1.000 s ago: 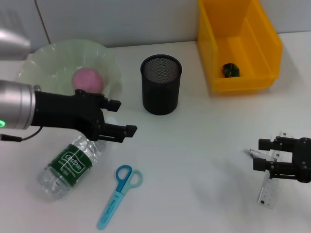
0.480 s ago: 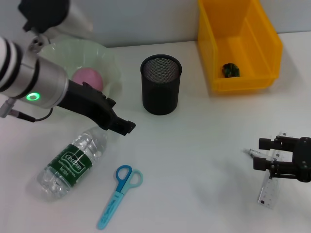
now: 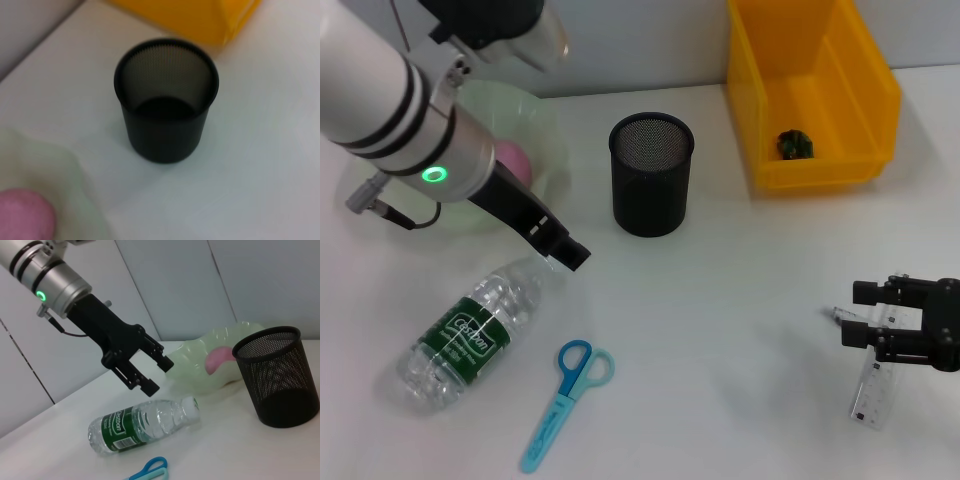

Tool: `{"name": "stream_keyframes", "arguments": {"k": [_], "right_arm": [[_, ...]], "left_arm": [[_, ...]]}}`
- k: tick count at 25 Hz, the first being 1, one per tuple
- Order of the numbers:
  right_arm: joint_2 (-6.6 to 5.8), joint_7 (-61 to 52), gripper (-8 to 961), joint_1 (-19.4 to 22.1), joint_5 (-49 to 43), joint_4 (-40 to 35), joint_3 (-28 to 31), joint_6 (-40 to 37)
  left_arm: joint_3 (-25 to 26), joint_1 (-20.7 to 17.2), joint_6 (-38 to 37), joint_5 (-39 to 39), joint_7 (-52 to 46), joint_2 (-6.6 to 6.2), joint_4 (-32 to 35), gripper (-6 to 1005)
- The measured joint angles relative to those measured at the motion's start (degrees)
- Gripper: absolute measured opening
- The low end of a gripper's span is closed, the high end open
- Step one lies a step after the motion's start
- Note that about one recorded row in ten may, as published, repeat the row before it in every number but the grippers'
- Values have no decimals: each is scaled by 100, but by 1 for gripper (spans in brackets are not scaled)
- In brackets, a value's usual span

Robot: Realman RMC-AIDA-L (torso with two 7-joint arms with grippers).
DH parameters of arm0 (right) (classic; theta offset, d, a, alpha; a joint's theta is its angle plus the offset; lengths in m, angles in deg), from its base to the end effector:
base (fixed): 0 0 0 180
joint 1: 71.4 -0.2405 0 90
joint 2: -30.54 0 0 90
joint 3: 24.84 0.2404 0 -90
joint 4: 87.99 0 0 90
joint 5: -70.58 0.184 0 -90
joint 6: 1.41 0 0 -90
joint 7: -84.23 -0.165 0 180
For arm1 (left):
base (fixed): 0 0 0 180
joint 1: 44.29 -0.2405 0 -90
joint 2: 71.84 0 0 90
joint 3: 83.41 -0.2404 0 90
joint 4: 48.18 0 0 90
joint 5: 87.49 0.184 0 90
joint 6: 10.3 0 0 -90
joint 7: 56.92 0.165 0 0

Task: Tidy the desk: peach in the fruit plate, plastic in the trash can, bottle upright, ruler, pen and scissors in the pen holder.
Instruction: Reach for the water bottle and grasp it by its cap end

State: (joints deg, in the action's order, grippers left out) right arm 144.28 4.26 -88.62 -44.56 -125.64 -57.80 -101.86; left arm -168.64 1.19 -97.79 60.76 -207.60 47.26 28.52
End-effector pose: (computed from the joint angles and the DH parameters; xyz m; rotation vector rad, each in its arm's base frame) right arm 0.2928 0.2423 0.0349 -2.6162 0.8802 0.7443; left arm -0.1182 0.3492 -0.0285 -2.6555 -0.6588 0.4853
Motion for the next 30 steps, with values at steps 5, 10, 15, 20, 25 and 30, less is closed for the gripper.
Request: {"name": "stream_keyframes", "arguments": {"k": [5,10,15,20,25,30], "right_arm": [[1,47,743,-5,1,1,-1,32],[11,50,743,-10,1,4,-36,60],[16,103,743,-10,1,44,-44,70],[50,121,743,5,0,51,-44,71],[77,180,743,35,-2,60,-39,79],[94,190,743,45,-5,60,-45,94]], "left_arm": [[-129,494,-21,275,-260,8,-649,785],[-141,849,27,317,-336,8,-1217,785],[-150,1072,206,348,-459,8,-1559,785],[-221,1236,495,411,-585,8,-1951,785],[-267,1272,698,406,-612,8,-2278,785],[-268,1262,895,391,-601,8,-2510,785]]}}
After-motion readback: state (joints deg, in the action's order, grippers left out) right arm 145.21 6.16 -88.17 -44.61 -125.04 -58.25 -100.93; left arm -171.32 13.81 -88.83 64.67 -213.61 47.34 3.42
